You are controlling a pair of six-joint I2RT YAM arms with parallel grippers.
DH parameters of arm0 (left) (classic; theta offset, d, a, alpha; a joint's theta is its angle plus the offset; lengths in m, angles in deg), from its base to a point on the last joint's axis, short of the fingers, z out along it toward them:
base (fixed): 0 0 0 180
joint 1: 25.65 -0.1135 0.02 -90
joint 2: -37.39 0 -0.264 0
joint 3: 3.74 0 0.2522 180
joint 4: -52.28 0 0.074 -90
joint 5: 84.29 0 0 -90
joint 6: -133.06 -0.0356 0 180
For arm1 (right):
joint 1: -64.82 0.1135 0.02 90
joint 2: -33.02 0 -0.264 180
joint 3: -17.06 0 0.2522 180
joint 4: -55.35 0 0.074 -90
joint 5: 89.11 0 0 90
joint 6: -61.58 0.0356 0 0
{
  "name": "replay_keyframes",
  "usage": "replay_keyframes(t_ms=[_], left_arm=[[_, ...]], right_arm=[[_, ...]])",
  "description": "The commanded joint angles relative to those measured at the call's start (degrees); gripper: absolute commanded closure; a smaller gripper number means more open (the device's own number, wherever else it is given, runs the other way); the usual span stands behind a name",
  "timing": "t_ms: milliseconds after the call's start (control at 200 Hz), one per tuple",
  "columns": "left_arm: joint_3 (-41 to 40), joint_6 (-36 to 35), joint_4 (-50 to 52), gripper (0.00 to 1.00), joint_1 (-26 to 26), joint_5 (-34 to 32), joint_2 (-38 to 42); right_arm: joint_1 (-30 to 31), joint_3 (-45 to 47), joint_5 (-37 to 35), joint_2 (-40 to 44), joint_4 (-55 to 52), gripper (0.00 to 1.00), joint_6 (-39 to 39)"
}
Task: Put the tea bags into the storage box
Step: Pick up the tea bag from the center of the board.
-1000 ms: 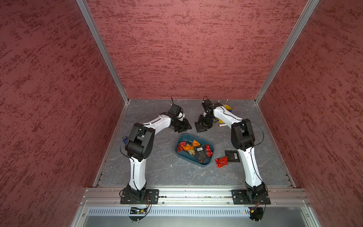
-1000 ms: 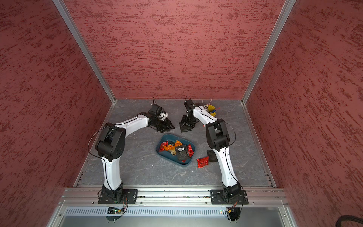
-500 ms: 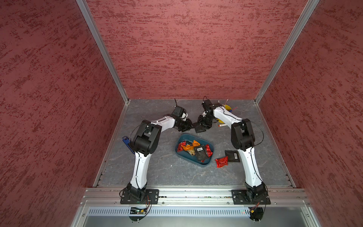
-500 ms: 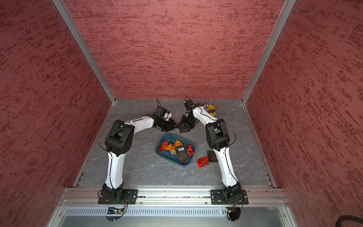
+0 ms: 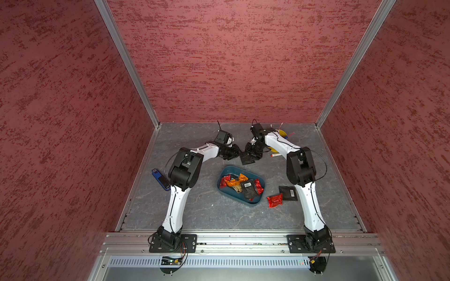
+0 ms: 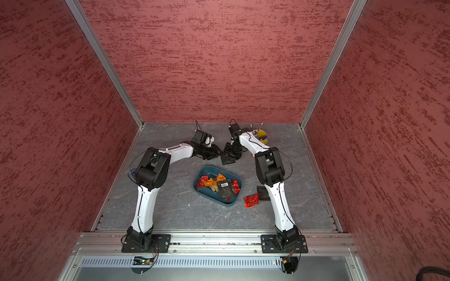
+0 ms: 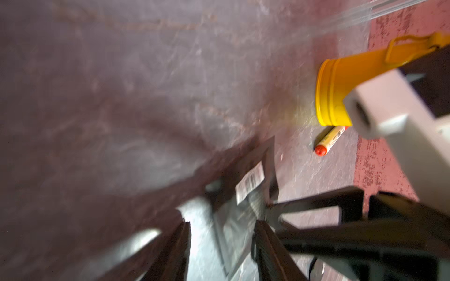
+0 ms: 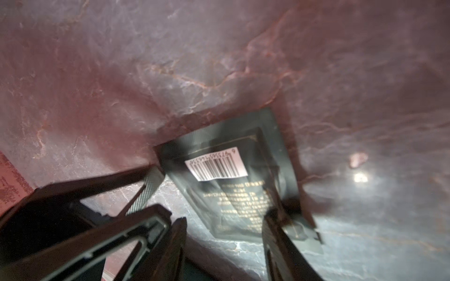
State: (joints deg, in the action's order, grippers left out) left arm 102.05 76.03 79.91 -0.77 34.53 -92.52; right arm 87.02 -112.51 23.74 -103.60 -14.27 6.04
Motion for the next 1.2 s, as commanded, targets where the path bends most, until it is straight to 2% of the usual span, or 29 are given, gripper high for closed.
replay_keyframes(t_ms=[0,491,711,1197], left_arm=[[2.1,-0.6,0.6,0.53,1.1,0.0,-3.3],[2.5,0.0,-2.1,0.53,1.7,1.9,-4.0],[-0.1,1.6,-6.7,0.54,2.4,3.5,-3.1],[-3.5,2.4,-8.6,0.58,3.0,4.4,-1.3]], right_arm=[[0.8,1.6,1.3,-2.9,-1.3,0.46,-0.7],[0.8,1.3,2.1,-3.6,-0.8,0.47,-0.6],[0.7,1.2,2.1,-3.8,-0.4,0.48,-0.5],[0.7,-1.5,2.1,-5.1,-0.2,0.48,0.0]])
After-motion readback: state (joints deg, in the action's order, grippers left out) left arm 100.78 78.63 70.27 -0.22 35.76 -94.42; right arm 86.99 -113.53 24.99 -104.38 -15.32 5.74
